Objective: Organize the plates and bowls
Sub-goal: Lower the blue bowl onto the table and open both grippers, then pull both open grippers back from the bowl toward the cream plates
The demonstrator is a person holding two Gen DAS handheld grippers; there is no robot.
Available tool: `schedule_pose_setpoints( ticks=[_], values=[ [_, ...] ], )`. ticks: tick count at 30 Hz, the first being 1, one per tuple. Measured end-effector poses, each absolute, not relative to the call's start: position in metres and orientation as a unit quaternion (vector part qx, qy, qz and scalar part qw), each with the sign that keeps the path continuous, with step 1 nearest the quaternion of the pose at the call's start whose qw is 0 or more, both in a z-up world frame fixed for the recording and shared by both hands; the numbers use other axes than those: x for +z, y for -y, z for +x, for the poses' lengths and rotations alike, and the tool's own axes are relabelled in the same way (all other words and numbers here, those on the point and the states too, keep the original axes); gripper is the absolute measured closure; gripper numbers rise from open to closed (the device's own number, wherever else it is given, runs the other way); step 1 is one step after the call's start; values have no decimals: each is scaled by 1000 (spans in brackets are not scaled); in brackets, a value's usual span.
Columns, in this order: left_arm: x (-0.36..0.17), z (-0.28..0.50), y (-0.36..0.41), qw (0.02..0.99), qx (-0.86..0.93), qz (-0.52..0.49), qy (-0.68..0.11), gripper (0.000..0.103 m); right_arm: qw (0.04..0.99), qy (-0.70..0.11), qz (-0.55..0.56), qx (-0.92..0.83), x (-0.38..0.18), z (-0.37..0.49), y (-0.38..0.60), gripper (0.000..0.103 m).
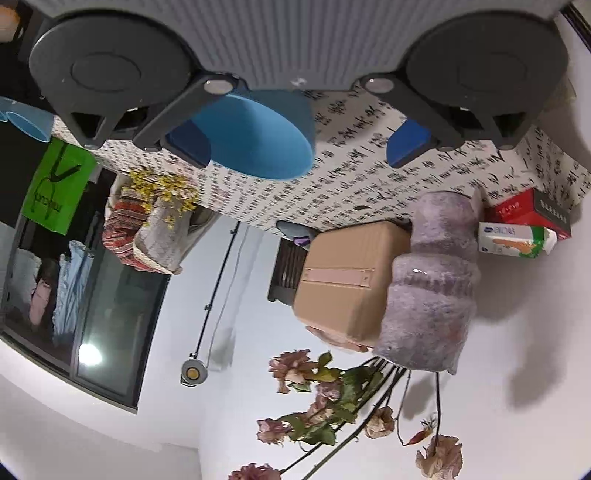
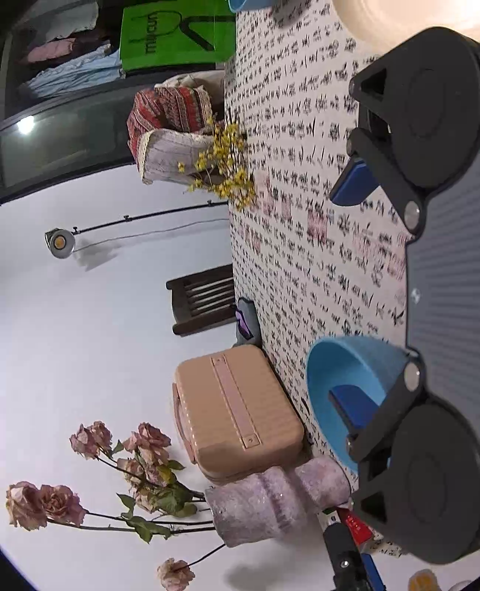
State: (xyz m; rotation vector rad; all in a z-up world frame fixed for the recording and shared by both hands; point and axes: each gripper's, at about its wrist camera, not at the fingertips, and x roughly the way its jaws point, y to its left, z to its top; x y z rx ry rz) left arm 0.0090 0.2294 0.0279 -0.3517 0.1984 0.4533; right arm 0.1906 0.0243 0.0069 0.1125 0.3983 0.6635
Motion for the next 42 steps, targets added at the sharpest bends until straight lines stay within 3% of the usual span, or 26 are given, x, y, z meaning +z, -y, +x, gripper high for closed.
schedule_pose_setpoints(
  ticks=[42],
  values=[
    [-25,64,-76,985,10,-79,-154,0,974,-179,81,115,-33,113,162,0]
  ],
)
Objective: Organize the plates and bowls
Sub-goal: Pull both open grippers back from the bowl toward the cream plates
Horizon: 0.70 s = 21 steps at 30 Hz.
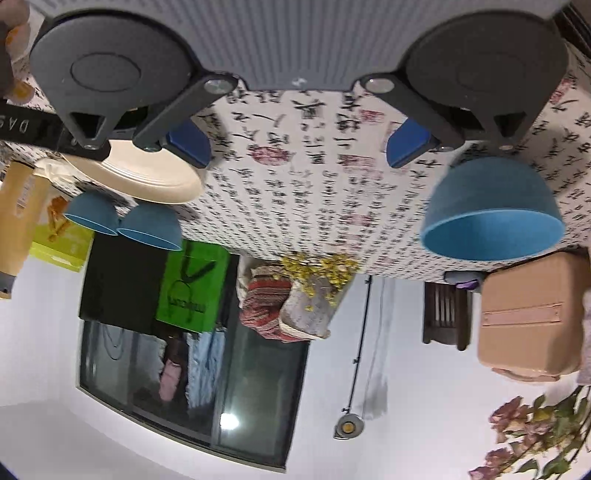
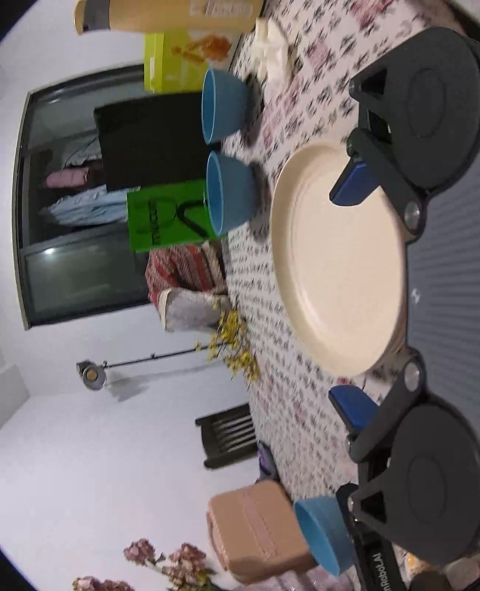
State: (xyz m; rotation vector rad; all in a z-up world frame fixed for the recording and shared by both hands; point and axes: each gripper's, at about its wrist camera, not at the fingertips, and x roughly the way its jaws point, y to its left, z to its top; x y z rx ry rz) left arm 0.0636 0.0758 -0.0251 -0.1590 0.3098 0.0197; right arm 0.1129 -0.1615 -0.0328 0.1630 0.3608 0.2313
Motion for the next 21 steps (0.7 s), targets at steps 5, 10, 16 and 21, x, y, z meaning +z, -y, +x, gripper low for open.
schedule_pose_setpoints(
  ticks=[5,10,16,21],
  values=[
    [-21,70,-63,986,-16,-80,-146,0,976,-186,80,85,-38,102,173,0],
    [-18,75,-56,985,-26,-80,-150,0,978,-177,89,65,-34,93,187,0],
    [-11,77,-52,984,-39,-84,-153,0,974,-186,114,63,-29,94,201,0],
    [-7,85,-50,982,-37,-81,-168,0,973,-184,124,62,-23,96,206,0]
  ],
)
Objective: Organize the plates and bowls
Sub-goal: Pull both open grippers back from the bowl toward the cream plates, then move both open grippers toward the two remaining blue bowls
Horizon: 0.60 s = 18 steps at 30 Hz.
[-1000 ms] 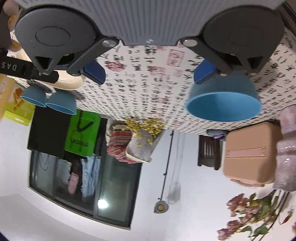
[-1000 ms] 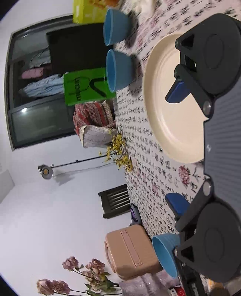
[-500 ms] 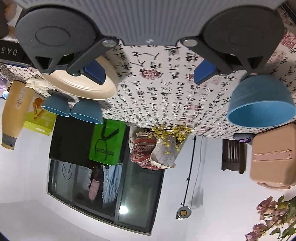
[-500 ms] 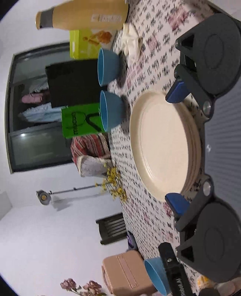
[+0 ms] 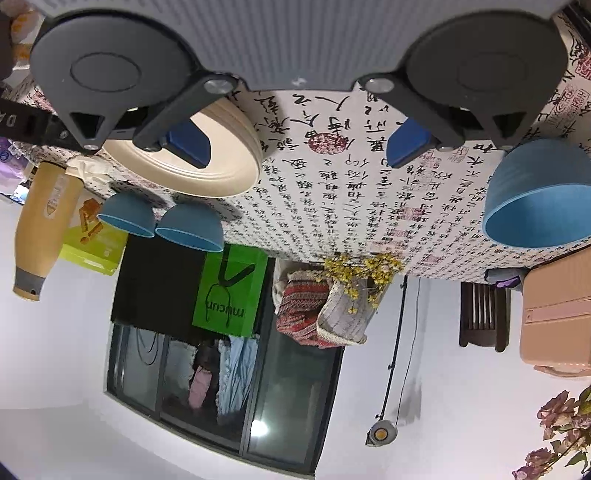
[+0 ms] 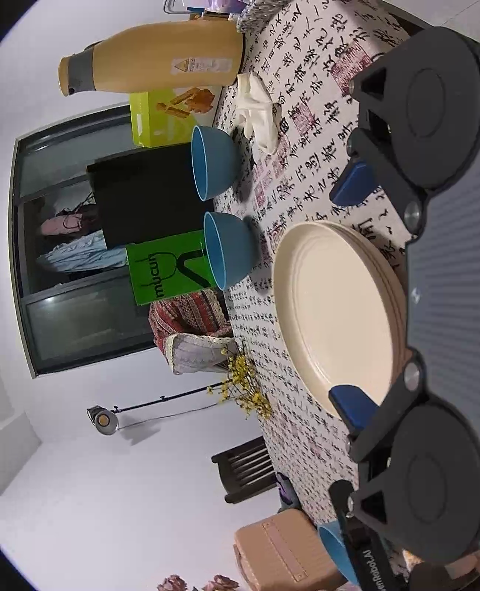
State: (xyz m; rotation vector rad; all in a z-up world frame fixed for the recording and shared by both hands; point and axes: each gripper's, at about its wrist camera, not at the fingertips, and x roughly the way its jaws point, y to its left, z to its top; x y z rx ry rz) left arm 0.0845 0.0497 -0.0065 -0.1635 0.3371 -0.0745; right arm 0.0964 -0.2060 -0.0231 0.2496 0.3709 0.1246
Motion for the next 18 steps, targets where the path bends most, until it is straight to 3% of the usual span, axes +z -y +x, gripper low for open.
schedule_pose_setpoints(
  ticks=[18],
  values=[
    [2,106,-53,977,-37,-107,-180,0,972,-164,148,80,-20,117,220,0]
  ],
)
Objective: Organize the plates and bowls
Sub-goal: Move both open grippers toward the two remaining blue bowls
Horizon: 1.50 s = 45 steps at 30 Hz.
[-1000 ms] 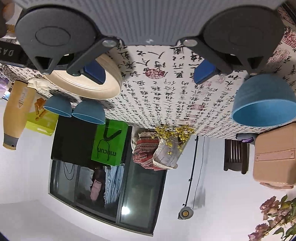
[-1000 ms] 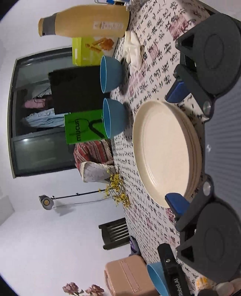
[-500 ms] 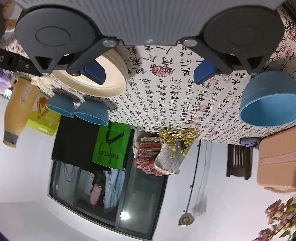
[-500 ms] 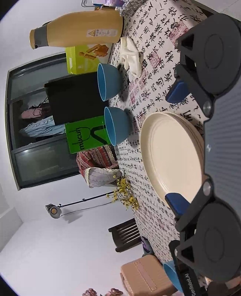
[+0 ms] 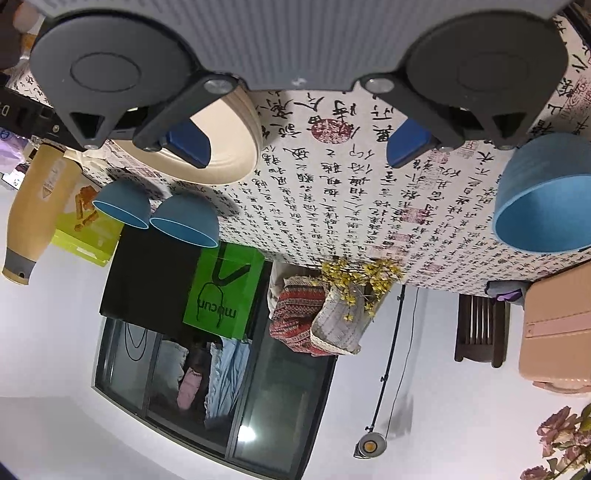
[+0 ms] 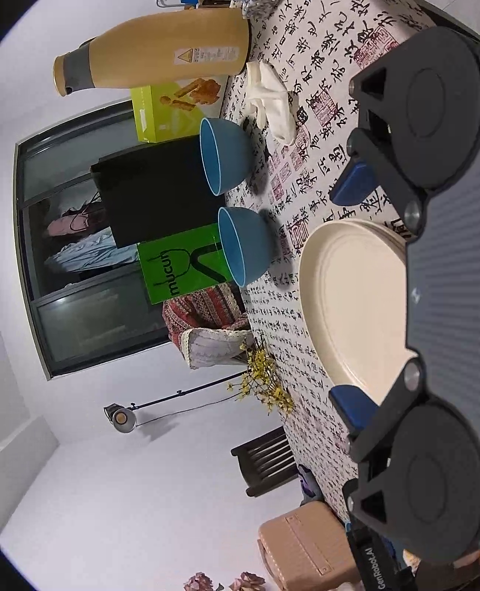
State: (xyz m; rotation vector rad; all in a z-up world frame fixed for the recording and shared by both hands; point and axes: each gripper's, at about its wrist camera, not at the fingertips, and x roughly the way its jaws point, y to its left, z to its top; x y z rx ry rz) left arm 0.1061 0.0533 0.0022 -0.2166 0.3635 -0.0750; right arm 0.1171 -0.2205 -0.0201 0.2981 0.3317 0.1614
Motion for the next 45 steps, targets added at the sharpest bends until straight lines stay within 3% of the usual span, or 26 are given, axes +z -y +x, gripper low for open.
schedule_pose_setpoints(
  ticks=[30,45],
  values=[
    [0,101,-49,973,-61,-114,-192,0,969,-175,159,65,-29,121,233,0],
    [38,144,-37,980,-60,-80,-170,0,979,-149,131,50,-3,159,251,0]
  ],
)
